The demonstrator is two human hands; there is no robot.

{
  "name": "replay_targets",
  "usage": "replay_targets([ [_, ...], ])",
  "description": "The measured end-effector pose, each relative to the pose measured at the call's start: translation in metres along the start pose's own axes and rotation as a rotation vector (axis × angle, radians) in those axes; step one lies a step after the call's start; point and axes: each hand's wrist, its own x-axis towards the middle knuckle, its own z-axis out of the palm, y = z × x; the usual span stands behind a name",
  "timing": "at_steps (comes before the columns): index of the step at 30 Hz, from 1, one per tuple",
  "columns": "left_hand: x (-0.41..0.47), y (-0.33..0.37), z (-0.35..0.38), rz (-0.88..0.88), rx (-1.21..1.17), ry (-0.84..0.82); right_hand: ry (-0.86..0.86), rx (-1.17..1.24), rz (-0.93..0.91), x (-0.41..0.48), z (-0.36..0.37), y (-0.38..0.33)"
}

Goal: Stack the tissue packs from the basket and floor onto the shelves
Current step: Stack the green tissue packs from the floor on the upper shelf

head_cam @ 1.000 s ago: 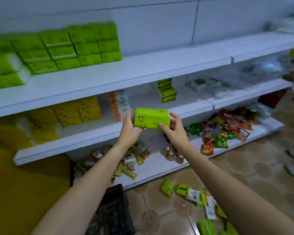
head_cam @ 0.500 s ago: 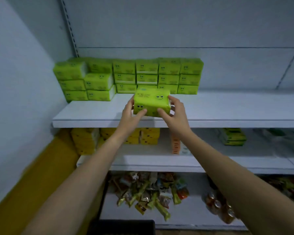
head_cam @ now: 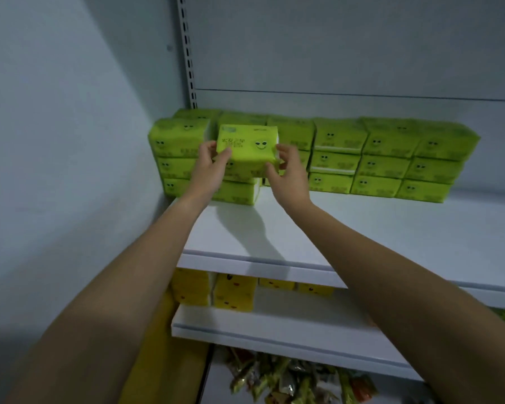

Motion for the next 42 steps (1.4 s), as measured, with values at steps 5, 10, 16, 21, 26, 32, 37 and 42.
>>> replay_targets([
  [5, 0.044, -0.007, -0.003, 0.101, 0.289, 0.039, 0.003, 0.021, 0.049, 0.033, 0.035, 0.005],
  [10, 0.052, -0.03, 0.0, 0.469, 0.785, 0.359, -0.026, -0.028, -0.036, 0.036, 0.049, 0.022],
  [16, 0.052, -0.041, 0.002, 0.475, 0.995, 0.419, -0.124, -0.117, -0.17, 0.032, 0.052, 0.031],
  [21, 0.035, -0.043, 0.007, 0.386, 0.966, 0.393, -0.193, -0.165, -0.204, 0.022, 0.042, 0.034],
  [26, -0.002, -0.04, 0.013, 0.359, 0.917, 0.351, -0.252, -0.344, -0.224, -0.008, 0.006, 0.045],
  [32, -0.075, -0.035, 0.059, 0.351, 0.906, 0.035, -0.332, -0.601, -0.213, -0.07, -0.078, 0.064],
  [37, -0.169, -0.03, 0.14, 0.429, 0.869, -0.297, -0.342, -0.697, -0.136, -0.157, -0.182, 0.094],
  [42, -0.312, -0.024, 0.247, 0.503, 0.831, -0.615, -0.16, -0.757, 0.077, -0.283, -0.313, 0.131],
])
